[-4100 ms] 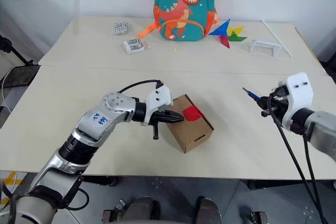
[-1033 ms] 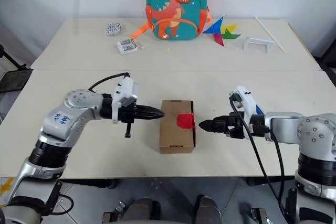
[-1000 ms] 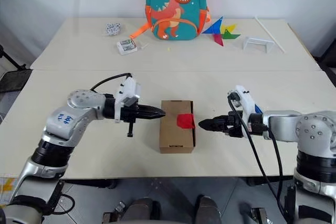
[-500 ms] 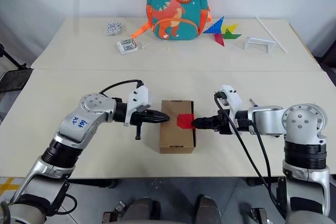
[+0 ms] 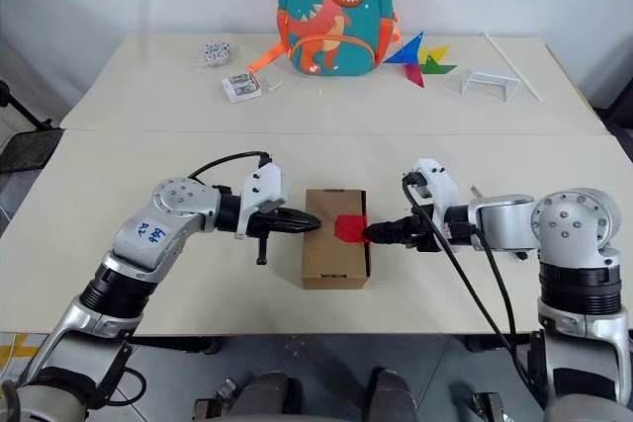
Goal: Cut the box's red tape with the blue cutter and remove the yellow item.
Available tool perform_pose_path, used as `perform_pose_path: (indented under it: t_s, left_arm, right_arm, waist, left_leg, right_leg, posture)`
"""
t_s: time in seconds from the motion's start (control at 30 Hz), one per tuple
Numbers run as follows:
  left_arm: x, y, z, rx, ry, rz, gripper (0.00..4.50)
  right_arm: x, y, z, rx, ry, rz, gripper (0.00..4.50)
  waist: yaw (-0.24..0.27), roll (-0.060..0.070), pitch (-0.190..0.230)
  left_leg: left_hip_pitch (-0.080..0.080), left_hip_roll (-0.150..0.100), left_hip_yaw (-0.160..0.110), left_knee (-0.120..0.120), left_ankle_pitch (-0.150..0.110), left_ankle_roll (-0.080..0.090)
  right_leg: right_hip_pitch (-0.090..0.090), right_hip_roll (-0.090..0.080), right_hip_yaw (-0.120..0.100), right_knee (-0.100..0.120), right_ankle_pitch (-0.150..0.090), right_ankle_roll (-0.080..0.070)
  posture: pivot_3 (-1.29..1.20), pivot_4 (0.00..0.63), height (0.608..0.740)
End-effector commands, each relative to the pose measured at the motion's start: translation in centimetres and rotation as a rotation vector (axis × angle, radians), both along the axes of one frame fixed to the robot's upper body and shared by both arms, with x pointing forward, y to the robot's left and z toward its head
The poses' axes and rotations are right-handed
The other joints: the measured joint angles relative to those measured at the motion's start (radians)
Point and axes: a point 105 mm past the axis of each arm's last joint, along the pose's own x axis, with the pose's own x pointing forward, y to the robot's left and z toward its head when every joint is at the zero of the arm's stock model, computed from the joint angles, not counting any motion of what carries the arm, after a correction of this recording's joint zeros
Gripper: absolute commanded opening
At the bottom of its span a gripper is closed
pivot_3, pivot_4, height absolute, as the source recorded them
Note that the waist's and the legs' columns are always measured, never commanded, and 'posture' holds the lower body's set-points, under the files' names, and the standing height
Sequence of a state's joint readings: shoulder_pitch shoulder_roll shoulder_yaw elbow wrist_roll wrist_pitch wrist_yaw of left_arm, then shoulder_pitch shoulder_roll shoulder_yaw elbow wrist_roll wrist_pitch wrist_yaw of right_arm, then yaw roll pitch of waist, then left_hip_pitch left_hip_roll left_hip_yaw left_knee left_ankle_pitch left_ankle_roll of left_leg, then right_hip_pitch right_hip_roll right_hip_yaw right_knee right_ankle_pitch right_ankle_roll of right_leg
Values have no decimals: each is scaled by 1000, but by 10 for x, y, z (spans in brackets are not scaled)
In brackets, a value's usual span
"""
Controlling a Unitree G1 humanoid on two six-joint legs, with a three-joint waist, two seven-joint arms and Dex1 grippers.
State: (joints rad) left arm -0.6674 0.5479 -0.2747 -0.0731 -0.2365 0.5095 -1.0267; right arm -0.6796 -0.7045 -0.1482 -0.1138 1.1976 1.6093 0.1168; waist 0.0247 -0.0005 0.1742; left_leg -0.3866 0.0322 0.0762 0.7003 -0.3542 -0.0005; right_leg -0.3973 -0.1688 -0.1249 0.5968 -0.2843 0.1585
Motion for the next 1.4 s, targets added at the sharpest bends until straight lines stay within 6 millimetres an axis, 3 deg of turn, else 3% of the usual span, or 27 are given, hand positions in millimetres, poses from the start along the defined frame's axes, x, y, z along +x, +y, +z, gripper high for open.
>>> perform_pose_path:
  t_s: [0.03, 0.27, 0.5, 0.83, 1.2, 1.4]
  left_arm:
    - [-4, -3, -3, 11, -6, -16, 0]
    - [-4, -5, -4, 15, -4, -20, 0]
    - [-4, -7, -3, 29, -13, -35, 0]
    - [0, -13, -6, 44, -14, -21, 0]
    - [-3, -4, -29, 141, 75, 26, 0]
    - [-5, -4, -30, 145, 87, 27, 0]
  right_arm:
    - [-1, -9, 0, -31, -8, -19, 4332]
    - [-1, -11, -1, -30, -3, -28, 4332]
    - [3, 6, -6, -84, -12, 11, 4332]
    - [4, 12, -15, -182, -18, 26, 4332]
    - [5, -24, -11, -297, -40, -48, 4332]
    - [6, -29, -9, -308, -64, -48, 4332]
  waist:
    - [0, 0, 0]
    - [1, 0, 0]
    - [0, 0, 0]
    - [-5, -1, -1]
    - [2, -3, -4]
    - [-1, -2, -4]
  left_leg:
    - [0, 0, 0, 0, 0, 0]
    - [0, 0, 0, 0, 0, 0]
    - [0, 0, 0, 0, 0, 0]
    - [1, 0, 0, 0, 0, 0]
    - [2, 0, 0, 1, 0, 0]
    - [2, 0, 0, 0, 0, 0]
  right_leg:
    - [0, 0, 0, 0, 0, 0]
    - [0, 0, 0, 0, 0, 0]
    - [0, 0, 0, 0, 0, 0]
    - [1, 0, 0, 1, 0, 0]
    - [3, 0, 1, -1, 0, 0]
    - [2, 0, 1, -1, 0, 0]
  posture:
    - [0, 150, 740]
    - [0, 150, 740]
    - [0, 150, 740]
    - [0, 150, 740]
    - [0, 150, 740]
    - [0, 150, 740]
